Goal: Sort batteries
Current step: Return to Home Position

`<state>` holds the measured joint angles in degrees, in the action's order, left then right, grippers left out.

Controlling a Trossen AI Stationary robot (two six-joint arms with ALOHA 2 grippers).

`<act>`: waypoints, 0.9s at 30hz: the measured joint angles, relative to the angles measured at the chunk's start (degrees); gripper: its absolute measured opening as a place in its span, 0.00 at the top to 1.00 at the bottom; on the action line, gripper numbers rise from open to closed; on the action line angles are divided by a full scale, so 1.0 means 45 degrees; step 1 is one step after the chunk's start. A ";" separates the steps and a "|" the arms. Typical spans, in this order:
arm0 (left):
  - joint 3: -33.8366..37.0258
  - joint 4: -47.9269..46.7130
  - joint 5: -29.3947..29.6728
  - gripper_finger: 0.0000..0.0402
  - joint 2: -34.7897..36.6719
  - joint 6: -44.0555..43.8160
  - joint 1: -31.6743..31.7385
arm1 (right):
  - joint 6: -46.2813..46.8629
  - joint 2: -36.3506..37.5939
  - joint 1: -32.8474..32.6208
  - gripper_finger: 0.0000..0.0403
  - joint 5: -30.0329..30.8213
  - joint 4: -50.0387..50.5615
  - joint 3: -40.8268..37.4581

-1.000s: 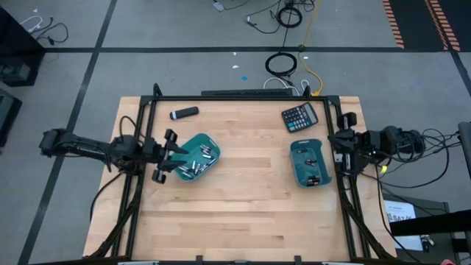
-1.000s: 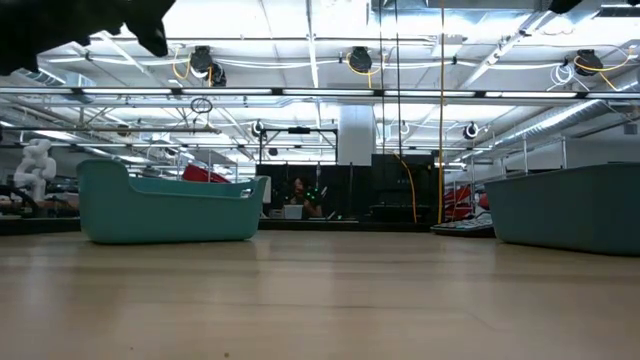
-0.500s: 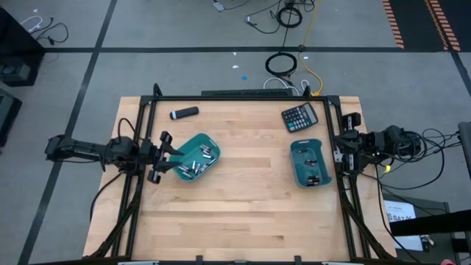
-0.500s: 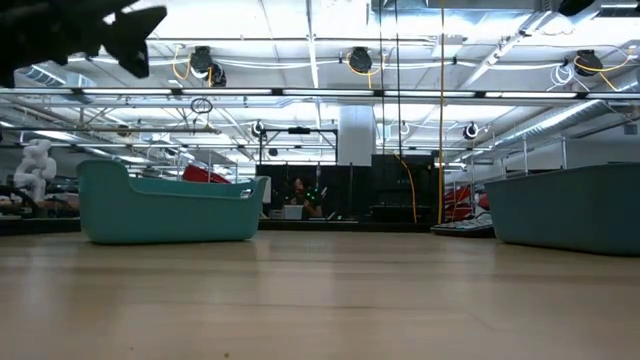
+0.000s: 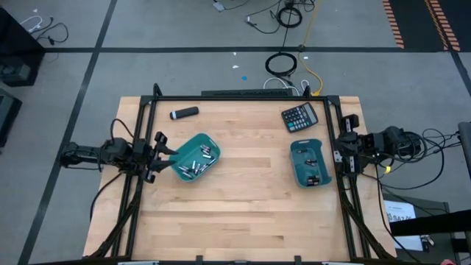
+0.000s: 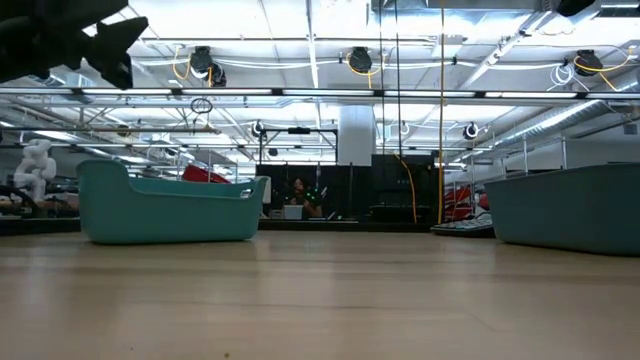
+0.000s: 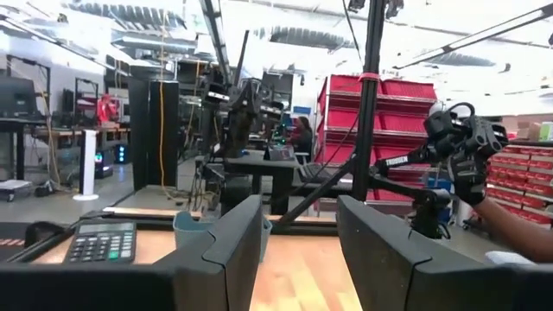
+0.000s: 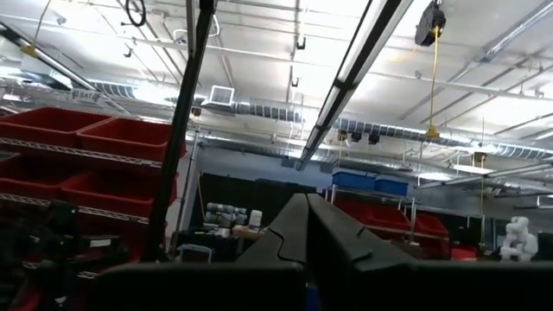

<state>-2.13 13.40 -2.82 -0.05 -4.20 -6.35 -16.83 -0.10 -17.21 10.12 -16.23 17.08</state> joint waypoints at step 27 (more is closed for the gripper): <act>0.0393 0.1135 0.3641 0.60 0.0008 0.1034 0.0000 | -0.2376 -0.0034 0.0000 1.00 0.1785 0.0196 0.0024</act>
<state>-0.36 18.50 13.56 -0.01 0.45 -6.35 -27.52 -0.25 -17.21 18.15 -15.35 17.19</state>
